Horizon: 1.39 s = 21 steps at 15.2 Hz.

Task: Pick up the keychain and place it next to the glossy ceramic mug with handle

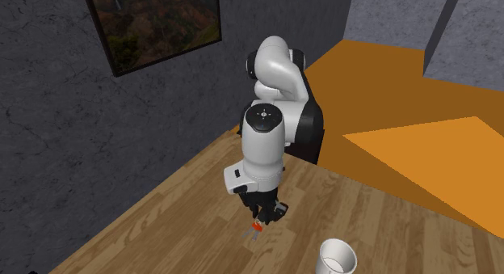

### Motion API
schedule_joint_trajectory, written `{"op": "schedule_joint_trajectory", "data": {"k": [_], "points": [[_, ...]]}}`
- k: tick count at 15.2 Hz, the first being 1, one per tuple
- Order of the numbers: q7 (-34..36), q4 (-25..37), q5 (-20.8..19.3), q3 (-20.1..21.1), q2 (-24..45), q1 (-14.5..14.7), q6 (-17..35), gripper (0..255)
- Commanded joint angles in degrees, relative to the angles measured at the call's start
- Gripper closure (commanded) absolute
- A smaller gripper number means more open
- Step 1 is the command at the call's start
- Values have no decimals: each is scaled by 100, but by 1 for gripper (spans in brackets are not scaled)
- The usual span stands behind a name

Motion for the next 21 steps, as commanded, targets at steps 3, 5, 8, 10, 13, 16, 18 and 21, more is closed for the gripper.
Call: {"op": "schedule_joint_trajectory", "data": {"k": [3,5,8,10,13,16,18,21], "points": [[4,-308,-2,-3,-8,-17,302,255],[7,-440,-5,-5,6,-22,447,255],[12,-622,-12,-9,37,-28,660,255],[16,-727,-17,-13,68,-31,795,255],[22,-874,-26,-18,121,-34,994,255],[30,-1028,-39,-26,200,-35,1227,255],[30,-1028,-39,-26,200,-35,1227,255],[30,-1028,-39,-26,200,-35,1227,255]]}}
